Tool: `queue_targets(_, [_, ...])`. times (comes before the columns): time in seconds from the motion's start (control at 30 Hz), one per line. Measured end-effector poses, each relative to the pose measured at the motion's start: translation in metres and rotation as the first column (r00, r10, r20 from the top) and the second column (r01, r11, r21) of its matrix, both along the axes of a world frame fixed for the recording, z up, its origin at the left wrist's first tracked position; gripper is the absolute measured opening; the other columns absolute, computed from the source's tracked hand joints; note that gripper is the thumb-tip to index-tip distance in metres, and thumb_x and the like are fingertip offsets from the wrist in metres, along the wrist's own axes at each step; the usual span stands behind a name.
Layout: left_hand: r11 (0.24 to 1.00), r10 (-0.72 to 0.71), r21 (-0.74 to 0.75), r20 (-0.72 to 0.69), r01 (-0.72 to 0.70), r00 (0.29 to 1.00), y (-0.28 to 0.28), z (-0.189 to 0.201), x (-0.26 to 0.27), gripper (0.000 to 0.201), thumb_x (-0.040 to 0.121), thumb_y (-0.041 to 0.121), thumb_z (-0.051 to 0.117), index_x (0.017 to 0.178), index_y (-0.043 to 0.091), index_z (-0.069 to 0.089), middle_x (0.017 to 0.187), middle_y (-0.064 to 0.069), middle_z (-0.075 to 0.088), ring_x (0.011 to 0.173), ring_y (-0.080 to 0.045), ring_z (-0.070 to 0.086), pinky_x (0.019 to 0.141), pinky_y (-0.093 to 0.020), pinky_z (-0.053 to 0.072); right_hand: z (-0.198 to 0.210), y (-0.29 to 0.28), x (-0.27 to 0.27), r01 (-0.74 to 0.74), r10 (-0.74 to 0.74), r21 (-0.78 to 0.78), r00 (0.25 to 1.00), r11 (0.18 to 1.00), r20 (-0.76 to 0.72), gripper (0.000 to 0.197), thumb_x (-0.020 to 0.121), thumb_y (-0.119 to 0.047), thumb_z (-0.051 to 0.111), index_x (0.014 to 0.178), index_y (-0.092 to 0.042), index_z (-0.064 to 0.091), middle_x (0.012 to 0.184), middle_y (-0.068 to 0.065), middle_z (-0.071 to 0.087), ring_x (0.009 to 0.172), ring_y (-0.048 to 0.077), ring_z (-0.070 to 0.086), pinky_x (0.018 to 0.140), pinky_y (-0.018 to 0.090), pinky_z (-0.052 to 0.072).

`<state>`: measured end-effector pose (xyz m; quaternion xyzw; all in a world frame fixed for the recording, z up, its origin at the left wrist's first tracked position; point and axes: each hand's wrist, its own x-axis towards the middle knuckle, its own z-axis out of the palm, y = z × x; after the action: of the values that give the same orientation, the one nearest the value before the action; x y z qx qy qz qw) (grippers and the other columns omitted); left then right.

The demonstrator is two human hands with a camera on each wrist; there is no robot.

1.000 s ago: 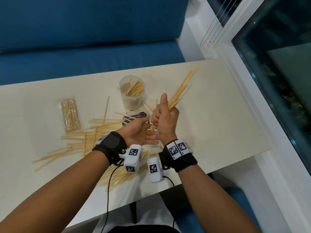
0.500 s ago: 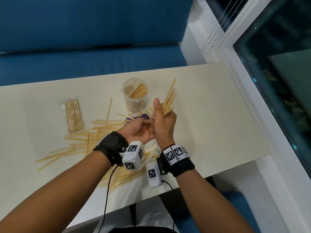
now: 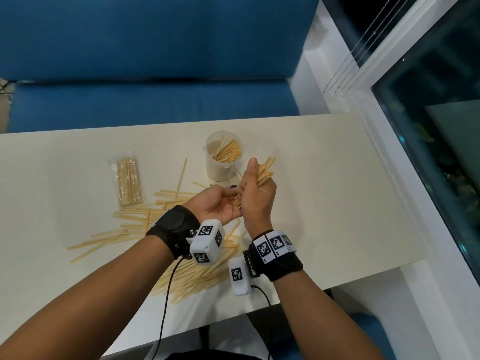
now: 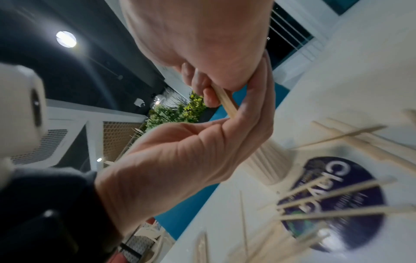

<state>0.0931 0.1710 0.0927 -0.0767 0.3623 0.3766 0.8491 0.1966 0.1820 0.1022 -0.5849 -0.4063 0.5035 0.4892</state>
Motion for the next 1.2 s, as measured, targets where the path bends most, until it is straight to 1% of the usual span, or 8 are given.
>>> queue_targets(0.13, [0.993, -0.025, 0.113, -0.091, 0.035, 0.996, 0.017, 0.018, -0.029, 0.029, 0.107, 0.012, 0.040, 0.125, 0.000, 0.059, 0.104, -0.018, 0.072, 0.101, -0.032, 0.071, 0.097, -0.047, 0.056, 0.033, 0.022, -0.012, -0.079, 0.086, 0.043, 0.970, 0.996, -0.226, 0.055, 0.107, -0.037, 0.049, 0.054, -0.026, 0.040, 0.052, -0.003, 0.031, 0.048, 0.015, 0.029, 0.050, 0.032, 0.029])
queue_targets(0.27, [0.977, 0.026, 0.200, -0.453, 0.073, 0.891, 0.048, 0.038, -0.068, 0.027, 0.104, 0.017, 0.046, 0.116, -0.001, 0.063, 0.112, -0.023, 0.072, 0.101, -0.034, 0.072, 0.090, -0.041, 0.060, 0.061, 0.072, -0.028, -0.057, 0.109, 0.116, 0.851, 0.992, -0.514, 0.024, 0.096, -0.020, 0.044, 0.073, -0.018, 0.038, 0.061, 0.000, 0.032, 0.053, 0.014, 0.027, 0.057, 0.032, 0.028])
queue_targets(0.43, [0.863, 0.107, 0.229, -0.954, 0.449, 0.281, 0.072, 0.043, -0.098, 0.027, 0.099, 0.028, 0.063, 0.121, 0.013, 0.061, 0.114, -0.005, 0.070, 0.100, -0.023, 0.068, 0.077, -0.031, 0.055, 0.056, 0.113, -0.048, -0.026, 0.067, 0.107, 0.915, 0.994, -0.399, 0.022, 0.110, -0.019, 0.037, 0.089, -0.017, 0.041, 0.071, 0.000, 0.041, 0.063, 0.016, 0.042, 0.075, 0.038, 0.044])
queue_targets(0.57, [0.655, 0.122, -0.001, -0.987, 0.756, -0.108, 0.079, 0.023, -0.096, 0.095, 0.076, 0.040, 0.087, 0.152, 0.017, 0.035, 0.148, -0.006, 0.047, 0.133, -0.024, 0.048, 0.109, -0.040, 0.044, 0.025, 0.117, -0.059, -0.058, 0.068, 0.054, 0.976, 0.997, -0.208, 0.025, 0.113, -0.026, 0.034, 0.090, -0.017, 0.042, 0.072, -0.001, 0.048, 0.073, 0.021, 0.050, 0.086, 0.041, 0.048])
queue_targets(0.73, [0.587, 0.159, 0.028, -0.984, 0.809, -0.082, 0.077, 0.001, -0.079, 0.129, 0.062, 0.050, 0.092, 0.160, 0.014, 0.016, 0.164, -0.008, 0.028, 0.149, -0.026, 0.031, 0.120, -0.046, 0.031, -0.014, 0.108, -0.059, -0.211, 0.207, 0.006, 0.966, 0.978, 0.155, 0.033, 0.112, -0.038, 0.032, 0.099, -0.015, 0.052, 0.085, -0.004, 0.063, 0.083, 0.018, 0.062, 0.083, 0.035, 0.053])
queue_targets(0.9, [0.606, 0.282, 0.102, -0.955, 0.789, -0.093, 0.074, -0.006, -0.072, 0.086, 0.079, 0.041, 0.082, 0.149, 0.012, 0.040, 0.146, -0.010, 0.053, 0.131, -0.029, 0.051, 0.108, -0.043, 0.042, -0.039, 0.097, -0.043, -0.475, 0.326, 0.042, 0.663, 0.879, 0.673, 0.048, 0.107, -0.049, 0.018, 0.105, -0.024, 0.059, 0.109, 0.000, 0.057, 0.105, 0.018, 0.048, 0.098, 0.040, 0.042])
queue_targets(1.1, [0.555, 0.251, 0.106, -0.967, 0.825, -0.045, 0.073, -0.014, -0.068, 0.120, 0.072, 0.056, 0.082, 0.161, 0.016, 0.013, 0.164, -0.005, 0.029, 0.147, -0.023, 0.034, 0.117, -0.046, 0.036, -0.036, 0.094, -0.034, -0.475, 0.349, 0.074, 0.736, 0.877, 0.580, 0.032, 0.112, -0.034, 0.034, 0.115, -0.013, 0.058, 0.109, -0.001, 0.048, 0.108, 0.019, 0.049, 0.098, 0.040, 0.048])
queue_targets(1.2, [0.584, 0.283, 0.128, -0.957, 0.802, -0.053, 0.075, -0.017, -0.062, 0.107, 0.080, 0.048, 0.079, 0.162, 0.018, 0.016, 0.163, -0.005, 0.032, 0.146, -0.023, 0.036, 0.116, -0.047, 0.037, -0.031, 0.094, -0.035, -0.459, 0.345, 0.100, 0.778, 0.883, 0.525, 0.014, 0.110, -0.027, 0.045, 0.109, -0.017, 0.054, 0.109, 0.003, 0.049, 0.106, 0.023, 0.058, 0.093, 0.045, 0.055])
